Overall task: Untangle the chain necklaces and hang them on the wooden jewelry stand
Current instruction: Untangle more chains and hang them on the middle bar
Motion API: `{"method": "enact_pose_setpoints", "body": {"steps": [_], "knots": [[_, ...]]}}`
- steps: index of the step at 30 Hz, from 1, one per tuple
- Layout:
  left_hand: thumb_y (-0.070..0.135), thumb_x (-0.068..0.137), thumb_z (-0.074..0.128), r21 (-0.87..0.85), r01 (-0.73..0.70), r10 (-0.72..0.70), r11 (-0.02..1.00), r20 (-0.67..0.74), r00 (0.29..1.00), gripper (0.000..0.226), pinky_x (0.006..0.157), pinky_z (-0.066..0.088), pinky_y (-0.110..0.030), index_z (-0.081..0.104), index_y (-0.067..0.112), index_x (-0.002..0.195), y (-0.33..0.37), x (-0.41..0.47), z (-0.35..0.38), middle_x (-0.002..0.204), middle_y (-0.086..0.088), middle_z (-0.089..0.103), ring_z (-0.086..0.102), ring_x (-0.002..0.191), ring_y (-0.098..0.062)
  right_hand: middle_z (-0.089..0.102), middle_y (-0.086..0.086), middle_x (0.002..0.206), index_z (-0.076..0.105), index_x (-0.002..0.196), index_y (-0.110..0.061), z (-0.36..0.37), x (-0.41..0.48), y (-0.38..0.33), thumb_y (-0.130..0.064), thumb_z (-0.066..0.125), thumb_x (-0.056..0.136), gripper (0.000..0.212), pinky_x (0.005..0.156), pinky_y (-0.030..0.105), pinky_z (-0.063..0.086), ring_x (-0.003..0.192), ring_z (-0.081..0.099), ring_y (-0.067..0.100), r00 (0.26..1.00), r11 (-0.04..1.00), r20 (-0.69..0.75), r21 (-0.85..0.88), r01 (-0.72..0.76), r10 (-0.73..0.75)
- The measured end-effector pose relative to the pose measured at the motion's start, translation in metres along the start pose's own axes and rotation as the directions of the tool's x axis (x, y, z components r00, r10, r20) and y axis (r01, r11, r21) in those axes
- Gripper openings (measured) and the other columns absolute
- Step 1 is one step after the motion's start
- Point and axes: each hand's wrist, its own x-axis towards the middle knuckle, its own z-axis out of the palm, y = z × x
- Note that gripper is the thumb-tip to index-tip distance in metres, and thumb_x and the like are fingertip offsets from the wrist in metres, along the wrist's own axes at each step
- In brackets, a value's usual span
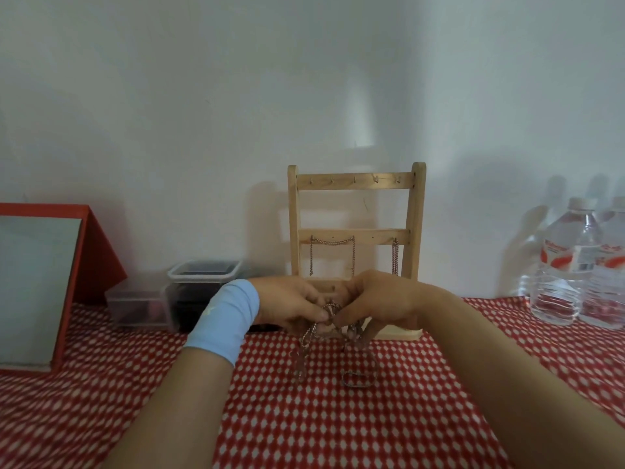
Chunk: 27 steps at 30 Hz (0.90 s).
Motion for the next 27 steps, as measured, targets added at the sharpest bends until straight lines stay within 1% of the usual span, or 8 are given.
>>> {"method": "enact_pose_setpoints", "body": {"steps": [3,5,8,11,13,18,22,27], "knots": [[0.008,0.098,0.051,-0.245,-0.046,0.023,0.968,-0.097,0.995,0.019,0.069,0.057,-0.029,0.063,0.008,0.084,0.003,0.005,0.006,0.067,-0.003,0.065,0.063,0.065,-0.014,0.061,-0.002,0.064,0.071,0.097,-0.011,0.001,0.002,0.004,-0.010,0.077,0.088,0.011,0.049,0.025,0.042,0.051,0.048,0.011,1.000,1.000,0.009,-0.023,-0.018,0.018],[0.007,0.101,0.045,-0.366,-0.069,0.022,0.928,-0.130,0.991,0.020,0.054,0.054,-0.027,0.059,0.005,0.087,0.005,0.007,0.008,0.057,0.000,0.059,0.059,0.051,-0.013,0.057,-0.002,0.068,0.069,0.101,-0.015,0.000,0.002,0.006,-0.011,0.076,0.090,0.013,0.046,0.024,0.034,0.051,0.039,0.011,0.998,0.996,0.050,-0.088,-0.032,0.036],[0.016,0.103,0.044,-0.245,-0.073,0.030,0.967,-0.174,0.984,0.021,0.048,0.047,-0.025,0.062,0.010,0.094,0.005,0.007,0.008,0.063,0.003,0.060,0.050,0.046,-0.013,0.066,0.004,0.088,0.070,0.098,-0.022,0.000,0.002,0.010,-0.018,0.077,0.089,0.012,0.051,0.027,0.038,0.058,0.046,0.013,0.998,0.945,-0.010,-0.319,-0.065,0.065],[0.021,0.102,0.045,-0.018,-0.061,0.055,0.998,-0.230,0.972,0.022,0.042,0.035,-0.018,0.065,0.018,0.095,0.006,0.001,0.001,0.069,0.008,0.064,0.038,0.043,-0.009,0.068,0.005,0.088,0.070,0.106,-0.020,-0.002,0.002,0.012,-0.018,0.072,0.093,0.013,0.048,0.026,0.031,0.050,0.040,0.010,0.999,0.974,-0.023,-0.220,-0.046,0.042],[0.021,0.102,0.045,-0.066,-0.046,0.032,0.997,-0.200,0.979,0.021,0.040,0.029,-0.017,0.064,0.017,0.095,0.007,-0.002,-0.002,0.069,0.006,0.064,0.032,0.044,-0.009,0.069,0.001,0.085,0.071,0.111,-0.019,-0.005,-0.001,0.010,-0.021,0.068,0.097,0.015,0.048,0.025,0.030,0.048,0.039,0.009,1.000,0.987,-0.010,-0.160,-0.002,0.000],[0.015,0.099,0.041,-0.081,-0.021,0.003,0.996,-0.210,0.978,0.021,0.038,0.031,-0.019,0.056,0.005,0.089,0.012,-0.007,-0.007,0.069,-0.008,0.064,0.036,0.042,-0.015,0.068,-0.009,0.080,0.079,0.104,-0.018,-0.009,-0.001,0.007,-0.012,0.065,0.097,0.016,0.049,0.021,0.038,0.059,0.052,0.007,0.993,0.990,-0.065,-0.106,0.090,-0.097],[0.017,0.096,0.039,-0.121,0.052,-0.081,0.991,-0.246,0.966,0.020,0.053,0.047,-0.029,0.052,0.004,0.090,0.012,-0.004,-0.005,0.050,-0.007,0.046,0.054,0.052,-0.027,0.073,-0.003,0.088,0.074,0.115,-0.014,-0.005,0.000,0.008,-0.004,0.067,0.093,0.025,0.050,0.021,0.041,0.062,0.058,0.009,0.996,0.996,-0.027,-0.048,0.079,-0.081],[0.051,0.084,0.066,0.229,0.104,-0.028,0.968,-0.312,0.950,0.044,0.077,0.049,-0.033,0.064,0.008,0.085,0.002,-0.005,-0.014,0.076,-0.002,0.067,0.062,0.075,-0.020,0.075,0.000,0.089,0.067,0.121,-0.010,0.000,0.003,0.011,-0.013,0.065,0.098,0.023,0.048,0.022,0.038,0.051,0.051,0.009,0.999,0.998,-0.006,-0.045,0.044,-0.044]]}}
